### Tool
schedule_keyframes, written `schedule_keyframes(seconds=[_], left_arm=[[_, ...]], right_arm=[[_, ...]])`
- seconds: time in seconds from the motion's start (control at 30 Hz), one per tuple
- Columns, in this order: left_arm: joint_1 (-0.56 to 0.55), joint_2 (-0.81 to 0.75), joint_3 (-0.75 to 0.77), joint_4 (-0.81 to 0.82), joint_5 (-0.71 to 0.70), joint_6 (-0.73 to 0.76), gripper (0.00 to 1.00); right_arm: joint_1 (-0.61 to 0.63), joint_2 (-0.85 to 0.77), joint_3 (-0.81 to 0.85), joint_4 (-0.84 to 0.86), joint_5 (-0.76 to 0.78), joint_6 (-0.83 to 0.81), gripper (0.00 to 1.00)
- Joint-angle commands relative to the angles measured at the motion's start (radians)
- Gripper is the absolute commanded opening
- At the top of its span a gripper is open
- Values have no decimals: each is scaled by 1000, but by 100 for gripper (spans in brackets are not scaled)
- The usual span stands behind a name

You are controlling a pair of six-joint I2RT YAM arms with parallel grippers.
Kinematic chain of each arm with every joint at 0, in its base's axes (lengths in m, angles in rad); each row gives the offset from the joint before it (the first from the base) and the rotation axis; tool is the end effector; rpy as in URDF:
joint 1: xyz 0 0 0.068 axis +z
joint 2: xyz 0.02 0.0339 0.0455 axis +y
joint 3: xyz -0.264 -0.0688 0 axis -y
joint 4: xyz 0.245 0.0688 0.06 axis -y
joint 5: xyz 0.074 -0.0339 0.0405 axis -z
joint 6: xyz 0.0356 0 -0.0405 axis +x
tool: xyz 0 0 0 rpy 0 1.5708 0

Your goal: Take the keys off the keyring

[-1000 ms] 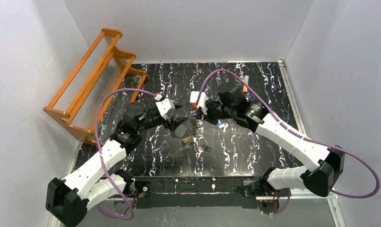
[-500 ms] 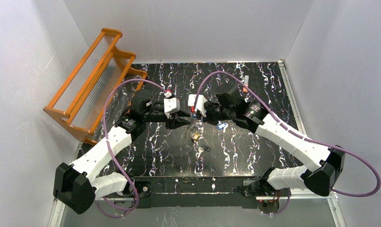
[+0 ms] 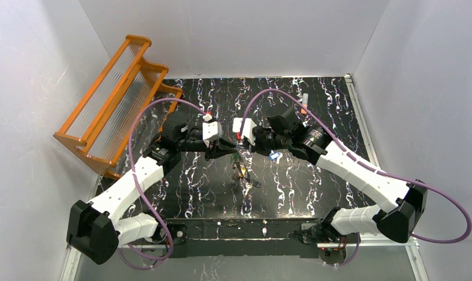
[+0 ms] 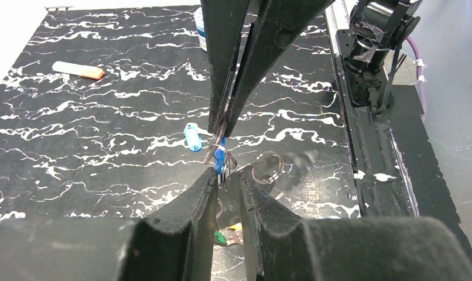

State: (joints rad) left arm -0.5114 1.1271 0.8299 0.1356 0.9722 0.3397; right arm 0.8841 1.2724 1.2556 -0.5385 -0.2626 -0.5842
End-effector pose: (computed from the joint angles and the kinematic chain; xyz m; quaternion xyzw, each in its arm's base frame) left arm 0.2048 -0.1487 0.3224 0.5537 0.4886 -0.4037 0.5401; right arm 0.1707 0.2227 0.3646 -0.6277 0.6005 0.1851 0.4595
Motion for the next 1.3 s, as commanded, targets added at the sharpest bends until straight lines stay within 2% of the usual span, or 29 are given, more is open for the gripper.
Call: schedule_keyframes(seconds=[0.0, 0.27, 0.33, 0.4, 0.47, 0.67, 0.83, 1.0, 1.1, 1.2, 1.27], left_arm=[[-2, -3, -26, 29, 21, -24, 19], [-6, -1, -49, 59, -26, -44, 20], [-6, -1, -51, 59, -47, -44, 15], [-6, -3, -52, 55, -59, -41, 4], [-6, -8, -52, 55, -67, -42, 0], [-6, -17, -69, 117, -59, -98, 0], [-3, -36, -118, 238, -70, -182, 0], [14, -35, -209, 537, -106, -401, 0], [16, -23, -256, 676, -159, -473, 0], [16, -16, -262, 657, -165, -452, 0], [16, -23, -248, 572, -160, -392, 13]], right_arm=[[4, -21, 53, 45, 0, -7, 1], [5, -14, 63, 43, -4, 0, 1], [5, -17, 61, 44, 7, 0, 1], [5, -25, 51, 49, 30, -1, 1], [5, -37, 37, 54, 59, -4, 1], [5, -82, -15, 70, 147, -1, 1], [6, -122, -61, 77, 186, 15, 1], [9, -127, -93, 63, 155, 44, 1], [21, -135, -113, 80, 153, 65, 1], [37, -130, -95, 86, 154, 76, 1], [53, -111, -55, 58, 152, 70, 1]])
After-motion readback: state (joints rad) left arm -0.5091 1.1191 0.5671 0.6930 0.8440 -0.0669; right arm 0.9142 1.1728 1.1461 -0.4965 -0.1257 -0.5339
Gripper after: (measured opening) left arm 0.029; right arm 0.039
